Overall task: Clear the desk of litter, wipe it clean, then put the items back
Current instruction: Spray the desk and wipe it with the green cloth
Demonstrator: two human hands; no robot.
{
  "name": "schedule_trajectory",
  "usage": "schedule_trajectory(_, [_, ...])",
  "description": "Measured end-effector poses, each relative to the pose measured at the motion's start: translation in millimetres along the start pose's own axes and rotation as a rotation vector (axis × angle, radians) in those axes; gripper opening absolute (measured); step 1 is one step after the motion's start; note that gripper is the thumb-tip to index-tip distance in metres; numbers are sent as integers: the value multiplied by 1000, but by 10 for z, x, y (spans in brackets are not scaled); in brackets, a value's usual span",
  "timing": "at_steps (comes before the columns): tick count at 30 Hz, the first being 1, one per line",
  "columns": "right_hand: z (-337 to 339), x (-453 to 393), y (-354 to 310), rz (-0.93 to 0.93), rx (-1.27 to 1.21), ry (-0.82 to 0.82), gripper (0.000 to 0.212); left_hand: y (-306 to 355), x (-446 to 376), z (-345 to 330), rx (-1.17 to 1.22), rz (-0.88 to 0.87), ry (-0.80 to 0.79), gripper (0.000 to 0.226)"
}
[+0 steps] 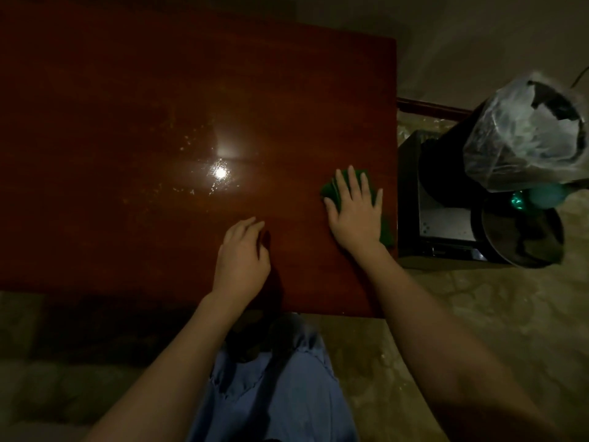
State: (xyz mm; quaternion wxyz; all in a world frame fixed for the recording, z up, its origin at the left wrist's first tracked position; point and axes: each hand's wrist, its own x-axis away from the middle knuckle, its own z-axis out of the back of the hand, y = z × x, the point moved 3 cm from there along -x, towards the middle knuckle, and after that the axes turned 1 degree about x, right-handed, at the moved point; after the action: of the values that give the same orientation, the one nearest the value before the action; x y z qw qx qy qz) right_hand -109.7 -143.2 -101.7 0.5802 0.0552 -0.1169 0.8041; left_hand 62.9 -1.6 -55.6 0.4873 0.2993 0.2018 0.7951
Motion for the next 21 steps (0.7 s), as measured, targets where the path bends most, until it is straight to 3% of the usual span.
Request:
schedule_trajectory(3, [-33, 26, -356, 133, 24, -24, 62, 62, -37, -49, -10, -2, -2, 45])
schedule_trajectory(6, [-183, 527, -566, 486, 42, -58, 61, 180, -124, -113, -20, -37, -14, 45])
schedule_trajectory(8, [-322, 869, -463, 668, 97, -67, 58, 268, -183, -149, -21, -45, -30, 45])
schedule_trajectory(11, [-402, 1104, -7, 778, 142, -82, 55, 368, -267, -203, -17, -62, -46, 45])
schedule_trajectory(14, [-266, 971, 477, 702, 146, -85, 59, 416, -359, -259, -5, -58, -44, 45])
schedule_trajectory(18, [36, 179, 805, 343, 29, -71, 58, 458, -434, -319, -3, -37, -59, 46])
schedule_trajectory(21, [215, -606, 692, 123, 2, -24, 60, 471, -493, -304, -5, -11, -50, 46])
